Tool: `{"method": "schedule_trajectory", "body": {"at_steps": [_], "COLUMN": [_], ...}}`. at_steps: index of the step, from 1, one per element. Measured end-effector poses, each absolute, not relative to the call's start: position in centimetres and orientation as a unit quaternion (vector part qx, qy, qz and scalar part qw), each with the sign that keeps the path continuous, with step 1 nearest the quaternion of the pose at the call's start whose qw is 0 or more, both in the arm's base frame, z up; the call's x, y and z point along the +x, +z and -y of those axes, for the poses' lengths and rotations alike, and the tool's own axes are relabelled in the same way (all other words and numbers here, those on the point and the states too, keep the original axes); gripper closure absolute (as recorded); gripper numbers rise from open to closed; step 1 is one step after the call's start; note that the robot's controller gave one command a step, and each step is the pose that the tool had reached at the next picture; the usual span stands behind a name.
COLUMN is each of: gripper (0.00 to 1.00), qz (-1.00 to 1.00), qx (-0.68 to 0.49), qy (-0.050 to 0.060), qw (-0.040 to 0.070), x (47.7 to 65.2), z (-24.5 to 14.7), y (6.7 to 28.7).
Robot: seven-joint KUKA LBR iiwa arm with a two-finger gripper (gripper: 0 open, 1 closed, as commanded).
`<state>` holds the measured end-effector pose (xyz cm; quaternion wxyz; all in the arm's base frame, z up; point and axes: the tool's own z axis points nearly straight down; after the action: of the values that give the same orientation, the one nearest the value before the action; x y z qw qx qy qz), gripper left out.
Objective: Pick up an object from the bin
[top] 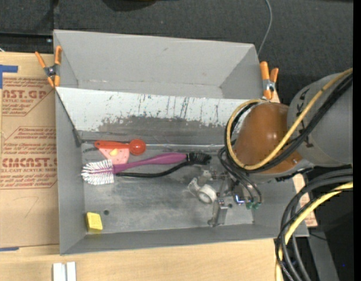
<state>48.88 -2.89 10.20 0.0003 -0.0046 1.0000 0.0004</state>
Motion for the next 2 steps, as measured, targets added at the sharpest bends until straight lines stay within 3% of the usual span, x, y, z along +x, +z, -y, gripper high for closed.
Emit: {"method": "schedule_trajectory", "body": {"at_steps": [1,2], "gripper": [0.00,0.00], "qz": [-0.971,-0.987], "qx": [0.239,0.160], "qy": [0.000,-0.002], "qw": [0.001,0.003], "x": [49.8,50.5], "z": [-5.5,3.1], "y": [7.7,7.1]}}
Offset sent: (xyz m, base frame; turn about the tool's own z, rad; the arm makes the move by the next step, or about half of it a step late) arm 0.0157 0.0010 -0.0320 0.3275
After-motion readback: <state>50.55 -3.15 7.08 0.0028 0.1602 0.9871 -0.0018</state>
